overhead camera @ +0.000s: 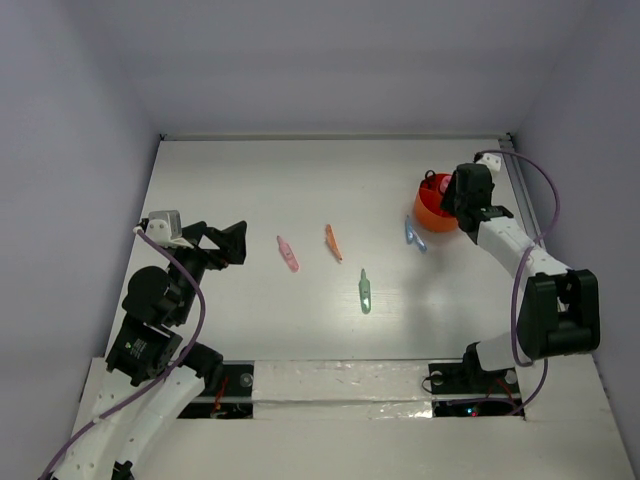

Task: Sort the stationery into containers
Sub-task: Place the stationery in the storage box, then pick up the stationery from the center of the board.

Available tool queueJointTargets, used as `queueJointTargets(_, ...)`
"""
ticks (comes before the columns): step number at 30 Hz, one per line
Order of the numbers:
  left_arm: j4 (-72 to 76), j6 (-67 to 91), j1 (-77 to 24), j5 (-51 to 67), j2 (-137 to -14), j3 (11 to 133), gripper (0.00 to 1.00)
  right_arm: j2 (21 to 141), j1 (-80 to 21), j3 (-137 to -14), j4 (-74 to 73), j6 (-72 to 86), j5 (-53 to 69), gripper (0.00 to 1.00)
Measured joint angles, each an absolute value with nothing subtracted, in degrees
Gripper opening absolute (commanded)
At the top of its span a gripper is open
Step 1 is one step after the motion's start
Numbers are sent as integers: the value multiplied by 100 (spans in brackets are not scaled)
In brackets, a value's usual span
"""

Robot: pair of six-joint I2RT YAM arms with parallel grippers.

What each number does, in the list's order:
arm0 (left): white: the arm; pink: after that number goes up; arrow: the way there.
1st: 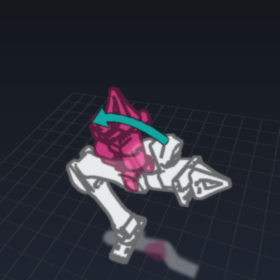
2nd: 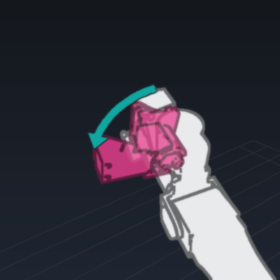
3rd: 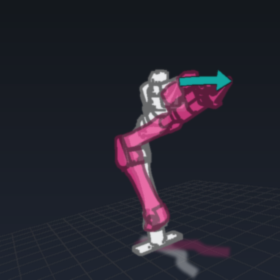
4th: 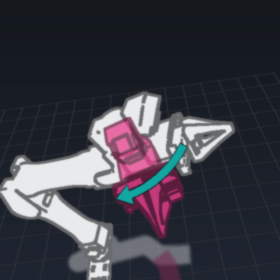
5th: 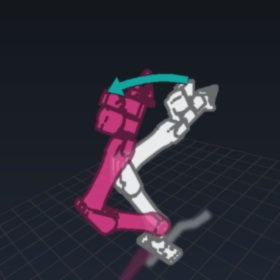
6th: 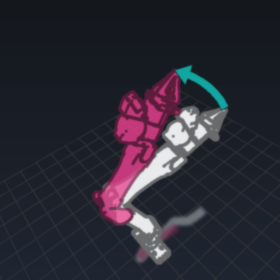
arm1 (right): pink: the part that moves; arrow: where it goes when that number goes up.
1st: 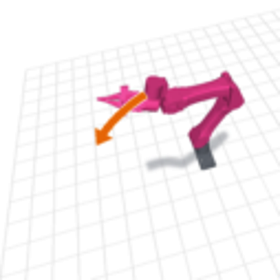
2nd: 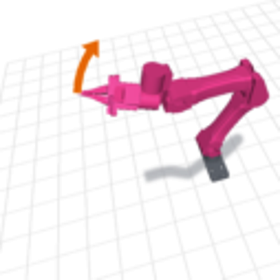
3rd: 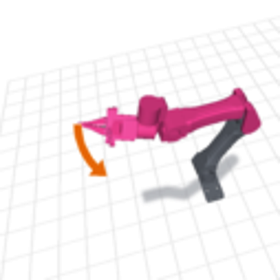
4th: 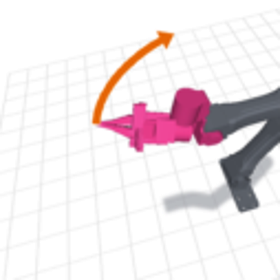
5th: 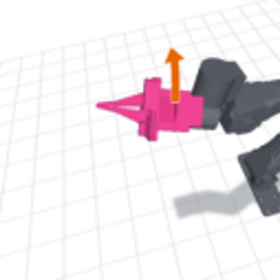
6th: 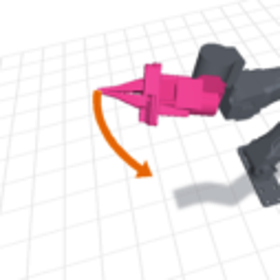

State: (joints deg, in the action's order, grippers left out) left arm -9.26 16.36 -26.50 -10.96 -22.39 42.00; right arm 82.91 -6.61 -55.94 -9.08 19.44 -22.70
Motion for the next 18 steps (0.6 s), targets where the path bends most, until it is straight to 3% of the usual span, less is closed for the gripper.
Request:
queueJointTargets(4,-926,1636,-2650,-1096,-2239,4202,99,8291,-659,-5599,-906,1925,-2215,66)
queueJointTargets(11,-923,1636,-2604,-1092,-2239,4202,99,8044,-753,-5533,-897,1859,-1758,68)
queueJointTargets(18,-923,1636,-2521,-1055,-2333,4202,99,7644,-2366,-5481,-676,1675,-906,53)
